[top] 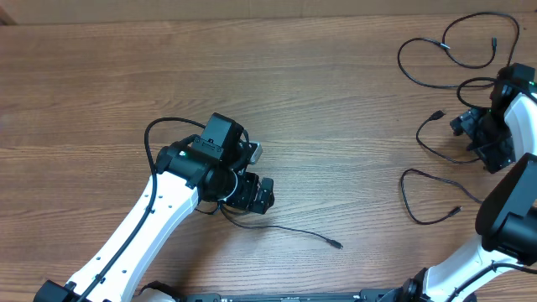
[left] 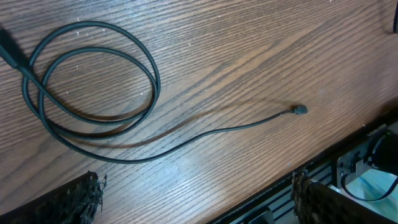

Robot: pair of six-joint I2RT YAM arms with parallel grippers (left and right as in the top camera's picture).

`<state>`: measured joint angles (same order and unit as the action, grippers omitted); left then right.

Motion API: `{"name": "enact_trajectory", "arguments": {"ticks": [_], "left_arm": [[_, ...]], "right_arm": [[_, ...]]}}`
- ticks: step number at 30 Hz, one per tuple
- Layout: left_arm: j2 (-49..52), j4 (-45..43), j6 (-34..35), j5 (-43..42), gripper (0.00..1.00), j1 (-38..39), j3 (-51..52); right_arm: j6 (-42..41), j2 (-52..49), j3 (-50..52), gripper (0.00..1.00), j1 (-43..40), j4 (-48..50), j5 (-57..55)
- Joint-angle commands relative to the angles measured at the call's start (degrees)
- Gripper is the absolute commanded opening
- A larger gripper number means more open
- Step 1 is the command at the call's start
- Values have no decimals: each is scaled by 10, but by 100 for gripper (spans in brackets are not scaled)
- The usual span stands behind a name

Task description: Untangle cables

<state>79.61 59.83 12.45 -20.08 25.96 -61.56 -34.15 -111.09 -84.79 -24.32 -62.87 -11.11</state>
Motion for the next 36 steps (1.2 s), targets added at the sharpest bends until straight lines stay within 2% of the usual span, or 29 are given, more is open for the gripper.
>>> {"name": "enact_trajectory", "arguments": {"ticks": [1, 6, 13, 18, 21, 25, 27, 31, 36], "left_arm": [[-10, -2, 9, 10, 99, 4, -11], [-10, -4, 9, 10, 100, 3, -11], [-10, -4, 9, 10, 100, 3, -11], [-10, -4, 9, 10, 100, 3, -11], [-10, -4, 9, 10, 99, 3, -11], [-10, -4, 9, 10, 100, 3, -11], [-10, -4, 9, 10, 99, 3, -11], [-10, -4, 9, 10, 99, 3, -11], [-10, -4, 9, 10, 100, 3, -11]], "right_arm": [[-3, 0, 2, 89, -22, 9, -21], [-20, 0, 3, 80, -52, 7, -21], [-20, -1, 23, 78, -69, 24, -21], [-20, -1, 54, 70, -69, 61, -16], [-20, -1, 61, 58, -69, 74, 9], [-20, -1, 60, 28, -69, 85, 9], [-20, 0, 59, 4, -69, 87, 9], [-13, 0, 44, 4, -69, 86, 9], [20, 18, -48, 4, -69, 43, 7]]}}
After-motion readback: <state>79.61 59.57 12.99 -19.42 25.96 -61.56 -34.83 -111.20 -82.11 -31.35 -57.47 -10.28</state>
